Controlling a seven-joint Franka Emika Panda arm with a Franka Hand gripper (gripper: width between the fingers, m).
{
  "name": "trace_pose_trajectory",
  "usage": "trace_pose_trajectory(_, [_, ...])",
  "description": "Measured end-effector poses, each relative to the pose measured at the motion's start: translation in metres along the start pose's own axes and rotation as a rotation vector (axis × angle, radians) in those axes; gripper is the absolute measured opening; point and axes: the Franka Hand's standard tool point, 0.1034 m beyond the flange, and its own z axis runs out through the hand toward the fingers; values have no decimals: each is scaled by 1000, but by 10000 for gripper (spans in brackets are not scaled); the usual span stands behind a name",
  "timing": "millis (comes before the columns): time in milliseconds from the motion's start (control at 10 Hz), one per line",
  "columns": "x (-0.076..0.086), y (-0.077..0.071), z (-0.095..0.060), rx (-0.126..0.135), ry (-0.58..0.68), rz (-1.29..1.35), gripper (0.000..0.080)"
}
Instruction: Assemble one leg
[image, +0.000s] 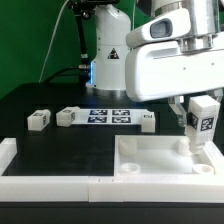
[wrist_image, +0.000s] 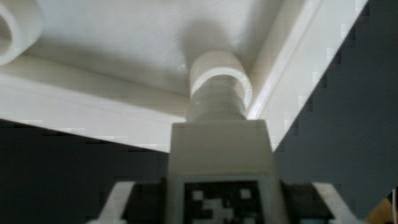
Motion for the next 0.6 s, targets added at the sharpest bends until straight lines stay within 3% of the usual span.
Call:
trace_pose_trajectory(100, [6,5,-2,-23,74,-8,287])
trace_pose_trajectory(200, [2,8,0,-42,121,-12,287])
trace_pose_trajectory(300, [-3,6,3,-34,94,-13,287])
trace_pose_trajectory(400, [-1,9,4,-47,130,-18,287])
trace_pose_trajectory(600, [-7,6,16,-40,114,-17,287])
